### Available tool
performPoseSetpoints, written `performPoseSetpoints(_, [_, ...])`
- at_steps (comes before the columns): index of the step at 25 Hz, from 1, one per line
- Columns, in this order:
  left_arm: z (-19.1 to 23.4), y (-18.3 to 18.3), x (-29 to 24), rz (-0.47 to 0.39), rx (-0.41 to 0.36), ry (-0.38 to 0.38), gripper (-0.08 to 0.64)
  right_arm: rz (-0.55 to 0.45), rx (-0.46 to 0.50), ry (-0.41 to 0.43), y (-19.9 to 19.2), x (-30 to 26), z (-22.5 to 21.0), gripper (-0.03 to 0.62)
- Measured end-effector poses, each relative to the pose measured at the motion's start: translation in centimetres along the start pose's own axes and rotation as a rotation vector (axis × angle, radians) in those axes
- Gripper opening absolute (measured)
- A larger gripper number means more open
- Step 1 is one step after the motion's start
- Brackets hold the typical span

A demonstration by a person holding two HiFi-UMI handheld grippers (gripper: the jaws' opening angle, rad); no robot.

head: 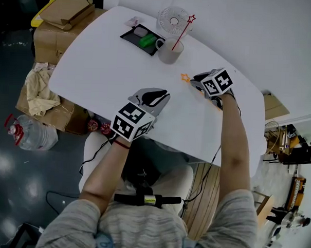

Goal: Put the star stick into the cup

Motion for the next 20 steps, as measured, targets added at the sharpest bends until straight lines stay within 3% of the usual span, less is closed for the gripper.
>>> performPoseSetpoints(5, [0.0,0.0,0.2,0.007,-0.005,0.002,0.054,0.097,-0.033,0.028,-0.7,-0.8,-0.5,0.080])
performPoseSetpoints(12, [-0.1,0.0,0.2,0.014,-0.013,0.000,0.054,0.157,-0.097,0.115,-0.4,-1.4,-1.3,0.075])
performPoseSetpoints(20, [-0.2,0.3,0.0,0.025,-0.024,-0.001,0.054,0.193,-0.044,0.077,0.0,-1.7,-0.3,0.021])
Point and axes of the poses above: the fingertips, and each gripper's own axes: x backward along the fingers, z to its left, y out of its top, the point moved 10 cm from there along x, backward along the fingers, and after that the axes turned 13 degrees about y, right-handed, at the moved point
